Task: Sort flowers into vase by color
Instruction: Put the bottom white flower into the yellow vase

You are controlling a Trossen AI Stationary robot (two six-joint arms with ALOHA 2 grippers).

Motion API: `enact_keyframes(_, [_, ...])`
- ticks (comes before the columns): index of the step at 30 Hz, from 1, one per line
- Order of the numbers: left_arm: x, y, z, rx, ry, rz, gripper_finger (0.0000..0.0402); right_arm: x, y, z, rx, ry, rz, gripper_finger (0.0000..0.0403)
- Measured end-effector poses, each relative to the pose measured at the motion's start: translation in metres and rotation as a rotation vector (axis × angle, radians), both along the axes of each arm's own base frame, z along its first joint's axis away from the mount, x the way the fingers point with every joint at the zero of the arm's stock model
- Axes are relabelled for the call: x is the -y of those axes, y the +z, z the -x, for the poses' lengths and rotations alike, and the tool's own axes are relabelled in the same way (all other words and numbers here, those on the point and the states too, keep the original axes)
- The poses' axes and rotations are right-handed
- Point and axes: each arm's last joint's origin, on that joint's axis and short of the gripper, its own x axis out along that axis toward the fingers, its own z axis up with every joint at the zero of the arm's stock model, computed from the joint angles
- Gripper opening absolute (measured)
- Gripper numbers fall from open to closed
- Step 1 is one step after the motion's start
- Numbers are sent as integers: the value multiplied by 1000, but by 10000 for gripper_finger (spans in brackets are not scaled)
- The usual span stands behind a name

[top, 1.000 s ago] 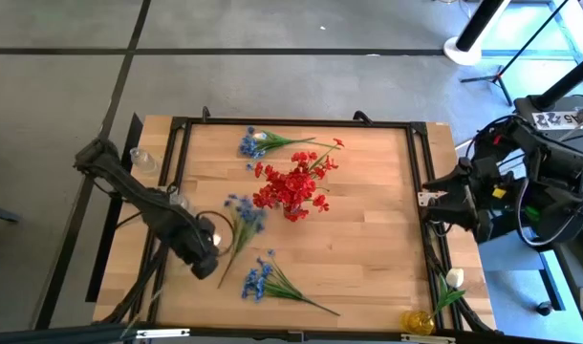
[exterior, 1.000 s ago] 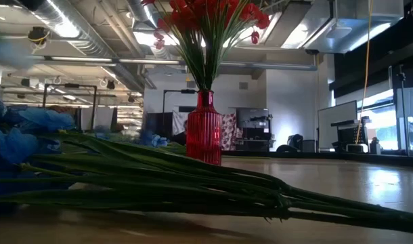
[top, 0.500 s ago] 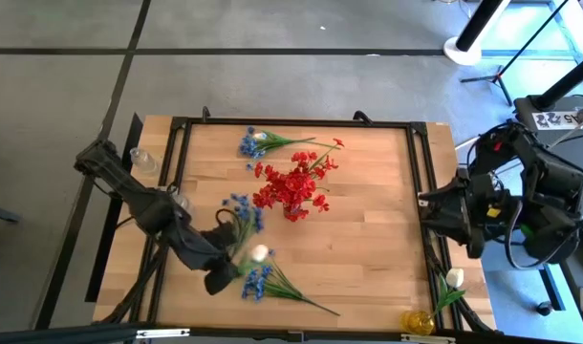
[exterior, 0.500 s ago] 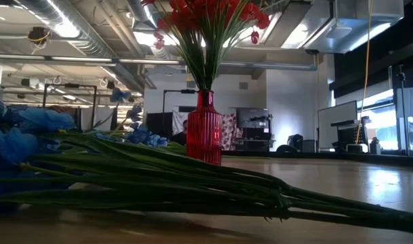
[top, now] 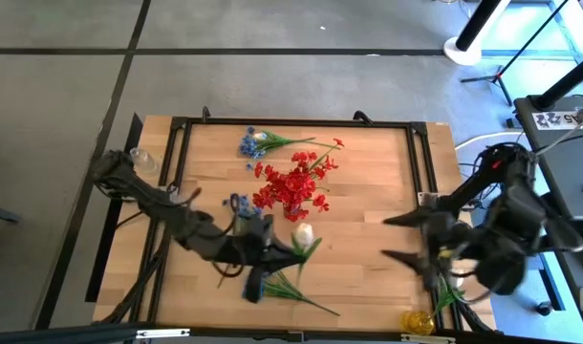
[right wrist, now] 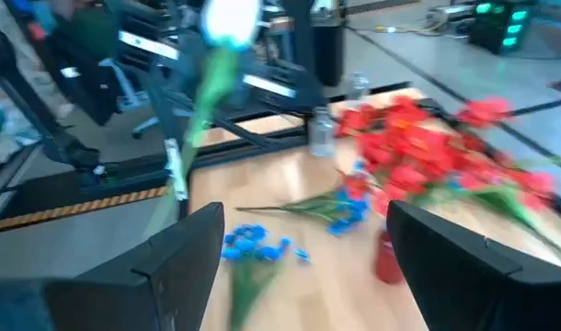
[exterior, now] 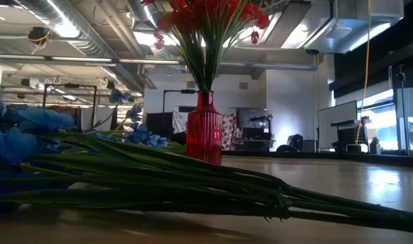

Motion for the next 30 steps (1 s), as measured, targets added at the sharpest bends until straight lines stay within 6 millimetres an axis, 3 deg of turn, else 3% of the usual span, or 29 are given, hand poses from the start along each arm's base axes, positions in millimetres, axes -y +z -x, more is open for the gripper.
enact_keyframes(5, [-4,-13,-18,19,23,-44,1,-2,5,-52,48,88,-9,305])
enact_keyframes(9, [-4,-14,-20,18,39,-51,3,4,2,-89,89,58,-58,297])
enact_keyframes(14, [-1,-14,-18,14,96,-75,5,7,-2,-127,139,169,-231,261])
enact_keyframes(19, [1,-13,-16,23,120,-84,5,16,-9,-140,119,106,-252,209])
enact_keyframes(30, [-4,-9,-18,58,159,-106,13,22,-10,-143,118,74,-255,60])
